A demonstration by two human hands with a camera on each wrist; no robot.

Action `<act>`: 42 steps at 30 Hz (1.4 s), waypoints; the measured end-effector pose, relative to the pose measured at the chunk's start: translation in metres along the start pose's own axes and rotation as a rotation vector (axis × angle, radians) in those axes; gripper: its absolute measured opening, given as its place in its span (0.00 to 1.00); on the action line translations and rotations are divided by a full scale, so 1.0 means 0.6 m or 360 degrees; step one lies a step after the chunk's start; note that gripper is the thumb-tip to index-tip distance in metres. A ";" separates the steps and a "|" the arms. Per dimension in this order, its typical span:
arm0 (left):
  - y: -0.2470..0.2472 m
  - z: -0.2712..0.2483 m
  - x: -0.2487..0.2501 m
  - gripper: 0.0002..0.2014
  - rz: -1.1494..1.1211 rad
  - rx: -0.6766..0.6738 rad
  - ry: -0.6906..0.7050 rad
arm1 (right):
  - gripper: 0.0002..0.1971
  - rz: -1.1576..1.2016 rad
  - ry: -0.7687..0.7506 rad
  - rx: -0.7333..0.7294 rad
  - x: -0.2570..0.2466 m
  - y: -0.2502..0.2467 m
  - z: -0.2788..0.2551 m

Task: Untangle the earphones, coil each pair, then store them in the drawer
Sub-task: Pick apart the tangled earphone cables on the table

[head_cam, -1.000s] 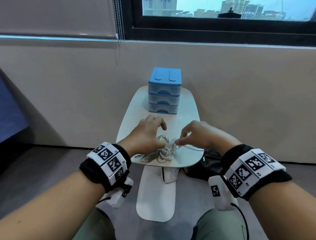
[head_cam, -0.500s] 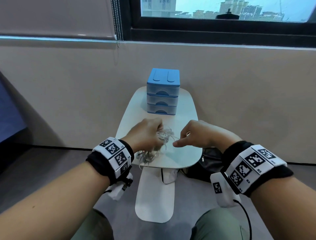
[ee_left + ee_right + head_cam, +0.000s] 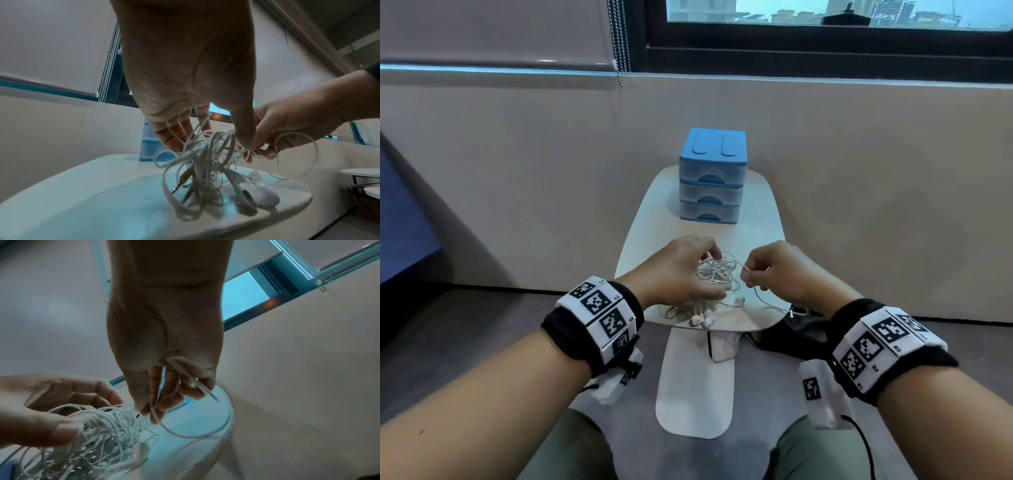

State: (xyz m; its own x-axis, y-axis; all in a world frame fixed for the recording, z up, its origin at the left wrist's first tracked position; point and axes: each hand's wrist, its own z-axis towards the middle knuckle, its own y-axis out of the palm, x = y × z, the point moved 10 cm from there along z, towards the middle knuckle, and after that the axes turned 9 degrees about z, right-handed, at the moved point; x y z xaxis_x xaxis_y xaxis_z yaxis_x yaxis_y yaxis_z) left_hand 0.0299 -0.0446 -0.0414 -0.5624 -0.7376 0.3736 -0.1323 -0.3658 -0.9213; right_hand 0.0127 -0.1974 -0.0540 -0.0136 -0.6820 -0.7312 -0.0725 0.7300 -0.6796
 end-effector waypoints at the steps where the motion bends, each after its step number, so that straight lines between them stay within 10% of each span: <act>1: -0.001 -0.001 -0.001 0.24 -0.0046 -0.0025 -0.0028 | 0.03 0.0082 -0.0024 0.0038 -0.002 -0.004 0.001; 6: -0.022 0.002 -0.021 0.09 -0.0296 0.0032 -0.0250 | 0.04 0.0302 -0.0074 0.0160 -0.001 -0.014 0.009; 42: 0.002 0.013 -0.025 0.17 -0.0640 -0.0014 -0.0330 | 0.11 0.1163 0.0098 0.0208 0.052 0.036 0.036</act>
State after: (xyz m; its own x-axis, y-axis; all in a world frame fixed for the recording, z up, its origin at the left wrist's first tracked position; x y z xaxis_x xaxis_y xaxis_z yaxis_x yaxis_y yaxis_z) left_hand 0.0446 -0.0385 -0.0471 -0.2897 -0.6363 0.7150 -0.3142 -0.6424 -0.6990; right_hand 0.0322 -0.2017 -0.0928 -0.0687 -0.0194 -0.9974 0.0958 0.9951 -0.0259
